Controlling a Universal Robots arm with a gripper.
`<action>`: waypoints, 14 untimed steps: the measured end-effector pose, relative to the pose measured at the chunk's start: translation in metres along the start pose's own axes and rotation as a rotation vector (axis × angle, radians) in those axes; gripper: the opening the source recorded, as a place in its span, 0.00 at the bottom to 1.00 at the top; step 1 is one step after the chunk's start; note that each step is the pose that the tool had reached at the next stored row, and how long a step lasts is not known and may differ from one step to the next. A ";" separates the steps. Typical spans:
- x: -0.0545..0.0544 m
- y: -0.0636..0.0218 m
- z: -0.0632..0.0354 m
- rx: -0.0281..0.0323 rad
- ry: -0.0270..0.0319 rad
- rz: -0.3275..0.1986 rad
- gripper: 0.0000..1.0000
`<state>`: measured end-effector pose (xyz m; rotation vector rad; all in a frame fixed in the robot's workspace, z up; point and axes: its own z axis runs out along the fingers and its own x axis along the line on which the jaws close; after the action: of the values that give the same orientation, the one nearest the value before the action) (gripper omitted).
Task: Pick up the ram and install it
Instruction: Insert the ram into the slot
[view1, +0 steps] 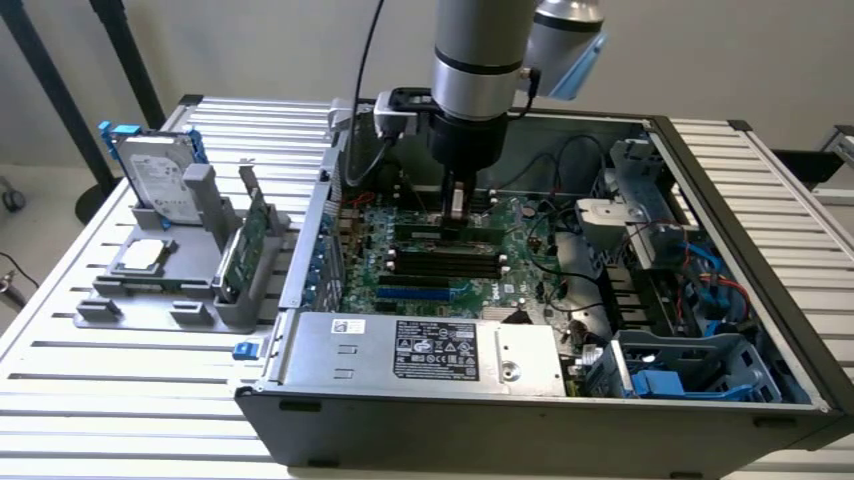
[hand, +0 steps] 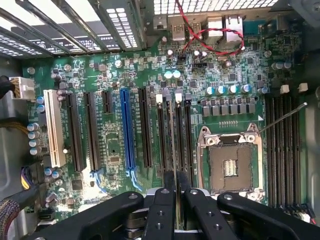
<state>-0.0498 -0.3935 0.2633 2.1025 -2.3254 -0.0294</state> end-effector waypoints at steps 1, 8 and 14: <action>0.001 -0.0001 0.0016 0.0000 -0.0006 0.000 0.14; 0.006 -0.0007 0.0125 -0.0003 -0.0041 0.000 0.14; 0.007 -0.0011 0.0220 -0.0007 -0.0074 0.000 0.14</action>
<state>-0.0498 -0.3999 0.2413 2.1058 -2.3290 -0.0381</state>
